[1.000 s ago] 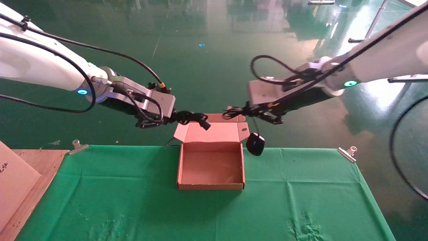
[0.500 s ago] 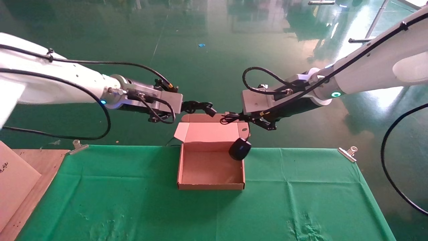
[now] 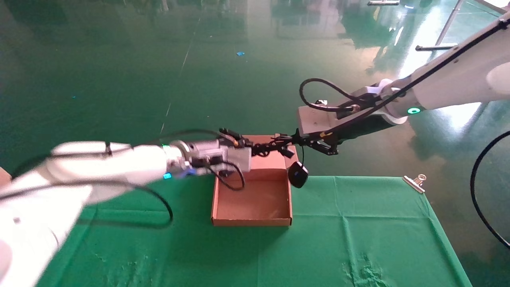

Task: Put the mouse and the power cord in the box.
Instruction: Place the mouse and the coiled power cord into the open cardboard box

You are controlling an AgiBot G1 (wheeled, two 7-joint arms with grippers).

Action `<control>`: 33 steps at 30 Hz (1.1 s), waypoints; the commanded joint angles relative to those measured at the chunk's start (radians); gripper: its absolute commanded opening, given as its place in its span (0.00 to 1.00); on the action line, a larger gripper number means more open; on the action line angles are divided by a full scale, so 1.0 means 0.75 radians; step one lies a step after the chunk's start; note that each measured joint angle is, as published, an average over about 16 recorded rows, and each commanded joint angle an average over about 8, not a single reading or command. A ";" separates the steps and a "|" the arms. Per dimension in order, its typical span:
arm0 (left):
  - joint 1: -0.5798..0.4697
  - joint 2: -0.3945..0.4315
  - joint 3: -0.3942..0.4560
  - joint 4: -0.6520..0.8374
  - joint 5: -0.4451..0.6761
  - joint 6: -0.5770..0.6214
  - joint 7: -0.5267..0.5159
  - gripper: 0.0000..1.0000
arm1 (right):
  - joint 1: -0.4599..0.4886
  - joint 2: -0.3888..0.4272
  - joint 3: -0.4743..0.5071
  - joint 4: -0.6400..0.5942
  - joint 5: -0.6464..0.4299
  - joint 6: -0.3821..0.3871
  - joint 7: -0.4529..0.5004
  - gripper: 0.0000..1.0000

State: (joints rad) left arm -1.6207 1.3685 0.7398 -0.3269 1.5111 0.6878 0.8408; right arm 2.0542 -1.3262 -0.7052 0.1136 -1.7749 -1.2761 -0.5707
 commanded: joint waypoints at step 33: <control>0.185 -0.004 0.454 -0.122 -0.170 -0.381 -0.057 1.00 | -0.040 0.000 0.007 -0.120 0.018 -0.004 -0.109 0.00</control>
State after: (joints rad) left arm -1.4813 1.3650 1.0778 -0.4207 1.3808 0.4086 0.7983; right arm 2.0232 -1.3281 -0.7015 0.0267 -1.7629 -1.2788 -0.6510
